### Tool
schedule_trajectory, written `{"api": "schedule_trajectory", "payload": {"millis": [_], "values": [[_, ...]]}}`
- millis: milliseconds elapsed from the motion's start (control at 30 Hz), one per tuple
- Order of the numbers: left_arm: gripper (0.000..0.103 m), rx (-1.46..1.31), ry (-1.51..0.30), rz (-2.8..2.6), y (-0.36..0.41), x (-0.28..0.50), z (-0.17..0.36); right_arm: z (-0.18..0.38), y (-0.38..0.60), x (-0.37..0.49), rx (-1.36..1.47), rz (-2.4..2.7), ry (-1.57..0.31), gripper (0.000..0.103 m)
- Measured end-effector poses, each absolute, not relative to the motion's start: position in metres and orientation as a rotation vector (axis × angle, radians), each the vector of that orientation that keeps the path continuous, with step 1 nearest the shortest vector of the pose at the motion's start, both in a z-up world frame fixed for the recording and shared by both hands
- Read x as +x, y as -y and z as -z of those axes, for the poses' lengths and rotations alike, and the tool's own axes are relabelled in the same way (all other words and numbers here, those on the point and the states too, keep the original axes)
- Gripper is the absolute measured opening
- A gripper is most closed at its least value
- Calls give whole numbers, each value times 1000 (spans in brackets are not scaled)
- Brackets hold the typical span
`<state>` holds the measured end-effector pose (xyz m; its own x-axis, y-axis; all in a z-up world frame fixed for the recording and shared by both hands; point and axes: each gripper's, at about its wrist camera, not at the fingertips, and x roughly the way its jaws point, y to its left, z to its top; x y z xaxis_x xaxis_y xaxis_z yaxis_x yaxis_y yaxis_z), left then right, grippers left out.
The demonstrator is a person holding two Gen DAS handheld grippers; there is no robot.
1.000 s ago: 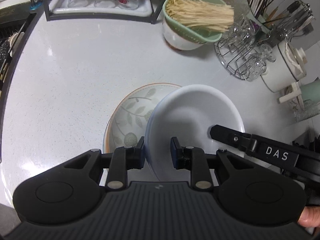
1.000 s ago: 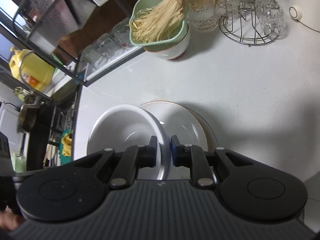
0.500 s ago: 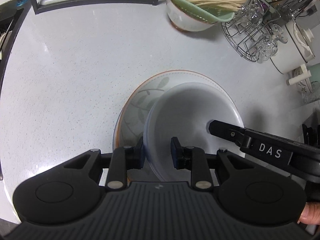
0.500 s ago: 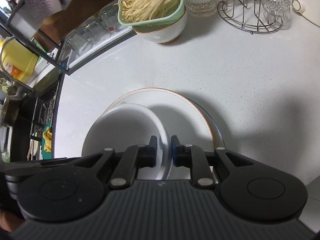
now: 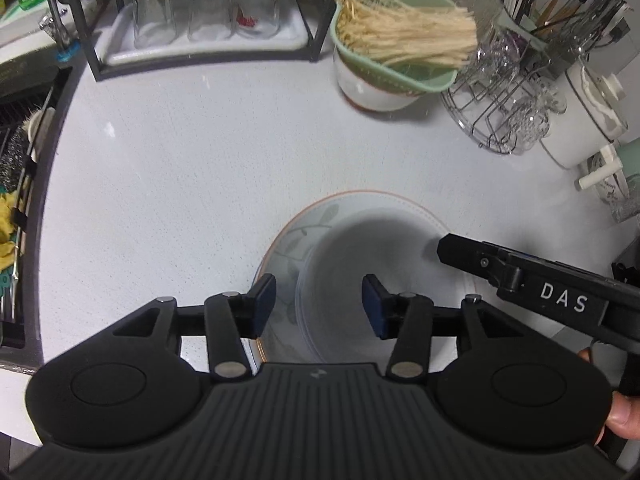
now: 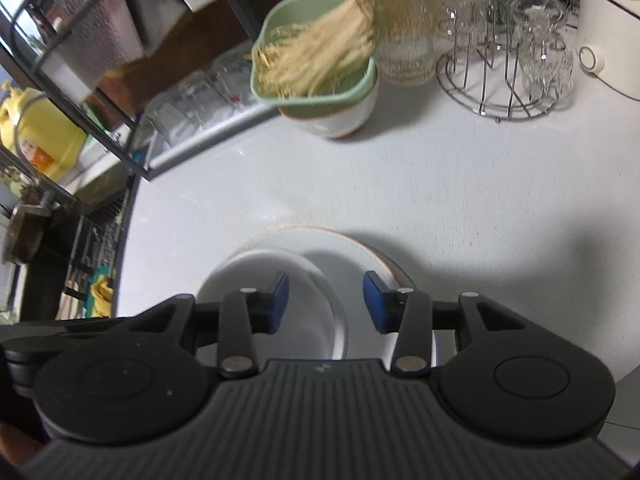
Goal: Organize plates and bowls
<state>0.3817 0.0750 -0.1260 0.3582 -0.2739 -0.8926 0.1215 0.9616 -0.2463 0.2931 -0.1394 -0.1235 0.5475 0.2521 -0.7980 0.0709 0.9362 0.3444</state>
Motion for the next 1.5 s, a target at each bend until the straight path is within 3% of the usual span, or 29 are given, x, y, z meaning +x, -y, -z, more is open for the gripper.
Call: {"api": "schedule_trajectory", "payload": {"millis": [567, 1367, 1500], "values": [[54, -110, -920, 205, -42, 307, 25, 50, 199, 234, 358, -201, -779, 44], [60, -123, -860, 147, 15, 163, 14, 30, 259, 105, 287, -218, -658, 44], [62, -117, -832, 134, 21, 138, 9, 23, 264, 85, 273, -217, -613, 50]]}}
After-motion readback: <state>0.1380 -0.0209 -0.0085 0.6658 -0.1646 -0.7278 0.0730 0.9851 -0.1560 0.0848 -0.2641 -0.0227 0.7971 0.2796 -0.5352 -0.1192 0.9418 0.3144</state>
